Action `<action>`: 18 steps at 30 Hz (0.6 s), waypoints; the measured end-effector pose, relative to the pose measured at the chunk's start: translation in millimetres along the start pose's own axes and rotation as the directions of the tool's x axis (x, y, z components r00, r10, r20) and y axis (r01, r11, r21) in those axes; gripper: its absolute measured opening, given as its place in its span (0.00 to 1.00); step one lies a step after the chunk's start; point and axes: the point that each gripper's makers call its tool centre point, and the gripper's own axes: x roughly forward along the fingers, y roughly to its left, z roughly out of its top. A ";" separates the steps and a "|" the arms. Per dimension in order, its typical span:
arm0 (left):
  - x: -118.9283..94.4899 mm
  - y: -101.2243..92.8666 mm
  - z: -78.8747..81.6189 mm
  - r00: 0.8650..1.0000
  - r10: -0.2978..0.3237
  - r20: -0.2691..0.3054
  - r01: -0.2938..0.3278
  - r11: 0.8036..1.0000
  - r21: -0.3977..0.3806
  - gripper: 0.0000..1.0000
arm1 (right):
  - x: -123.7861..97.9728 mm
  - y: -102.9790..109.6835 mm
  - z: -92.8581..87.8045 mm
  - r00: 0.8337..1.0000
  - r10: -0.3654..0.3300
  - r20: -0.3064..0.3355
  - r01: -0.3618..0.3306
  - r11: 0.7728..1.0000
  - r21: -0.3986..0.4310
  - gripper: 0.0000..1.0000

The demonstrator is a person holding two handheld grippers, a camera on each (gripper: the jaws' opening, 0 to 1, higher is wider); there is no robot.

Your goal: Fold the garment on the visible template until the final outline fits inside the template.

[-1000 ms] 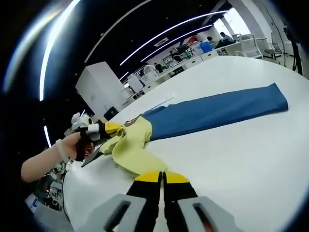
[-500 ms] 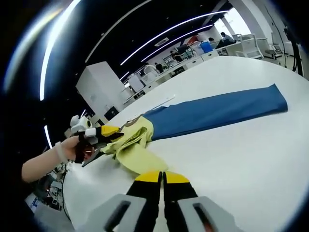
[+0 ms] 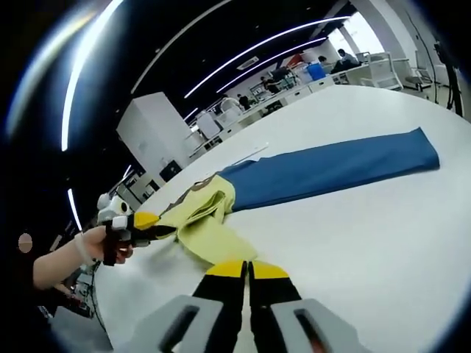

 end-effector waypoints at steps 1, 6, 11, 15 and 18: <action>-0.4 -0.5 -1.7 1.000 -0.001 0.001 0.001 1.000 -0.001 0.37 | 0.0 0.3 -0.2 1.000 0.000 0.000 0.000 1.000 -0.001 0.00; -1.5 -6.7 -11.1 0.999 -0.032 0.016 0.034 0.994 -0.102 0.40 | -0.3 0.5 -0.4 1.000 0.000 0.003 0.000 1.000 0.002 0.00; 1.0 -4.6 -19.3 0.999 -0.026 0.020 0.029 0.989 -0.148 0.35 | -0.6 1.1 0.1 1.000 0.001 0.008 -0.001 1.000 0.000 0.00; 5.3 4.3 -20.1 0.999 -0.007 0.045 0.017 0.976 -0.217 0.33 | -0.9 1.1 -0.8 1.000 0.002 0.005 -0.002 1.000 -0.001 0.00; 6.8 13.3 -17.7 0.997 0.026 0.068 -0.007 0.966 -0.258 0.27 | -1.3 1.4 -0.3 1.000 0.004 0.008 -0.004 1.000 0.001 0.00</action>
